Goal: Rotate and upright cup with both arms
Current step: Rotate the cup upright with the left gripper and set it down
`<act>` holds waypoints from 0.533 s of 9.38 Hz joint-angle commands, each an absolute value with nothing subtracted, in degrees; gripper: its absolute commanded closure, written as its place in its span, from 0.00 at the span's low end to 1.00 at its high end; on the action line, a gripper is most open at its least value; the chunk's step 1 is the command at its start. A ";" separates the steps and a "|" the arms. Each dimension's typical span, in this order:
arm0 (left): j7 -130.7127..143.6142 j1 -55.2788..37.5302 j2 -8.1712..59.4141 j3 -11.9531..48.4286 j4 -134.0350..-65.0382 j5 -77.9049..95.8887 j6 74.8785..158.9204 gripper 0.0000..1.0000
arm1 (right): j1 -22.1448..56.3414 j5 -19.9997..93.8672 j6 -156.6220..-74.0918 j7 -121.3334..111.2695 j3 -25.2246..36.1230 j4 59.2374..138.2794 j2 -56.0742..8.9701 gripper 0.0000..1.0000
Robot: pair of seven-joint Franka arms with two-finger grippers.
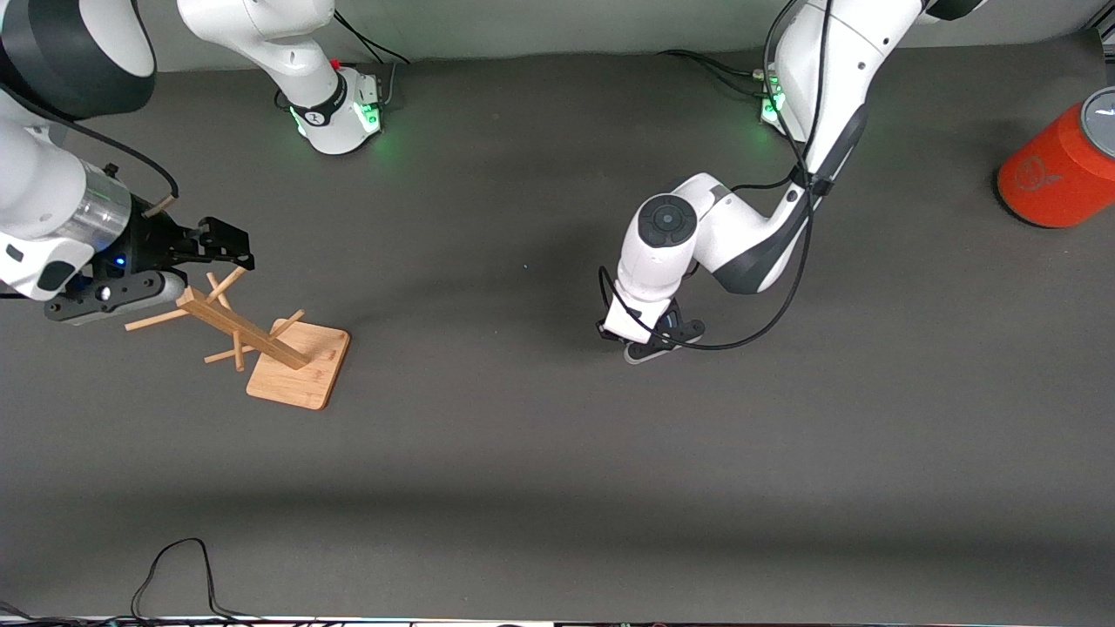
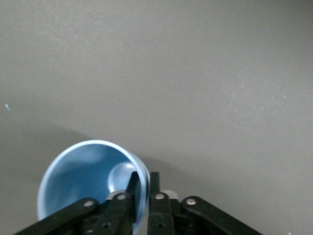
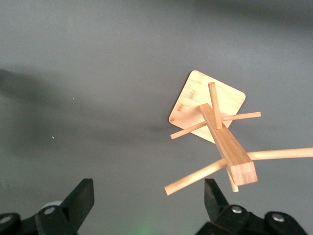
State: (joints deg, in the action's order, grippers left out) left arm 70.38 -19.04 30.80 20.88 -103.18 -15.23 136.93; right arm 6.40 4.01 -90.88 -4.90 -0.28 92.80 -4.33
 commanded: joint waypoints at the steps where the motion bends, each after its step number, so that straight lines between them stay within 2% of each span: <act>1: 72.86 -20.65 29.71 19.69 -103.45 -16.52 134.39 0.00 | 6.15 4.75 -89.74 -4.66 -0.18 90.62 -6.41 0.00; 5: 72.69 -19.17 28.48 19.78 -101.88 -15.56 132.20 0.00 | 5.80 4.83 -89.74 -4.66 -0.09 90.79 -6.42 0.00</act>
State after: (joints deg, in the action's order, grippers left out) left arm 71.54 -19.27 30.45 20.41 -102.69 -15.29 134.61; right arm 6.35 4.01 -90.87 -4.86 -0.22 92.12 -5.77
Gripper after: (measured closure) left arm 0.000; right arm 0.000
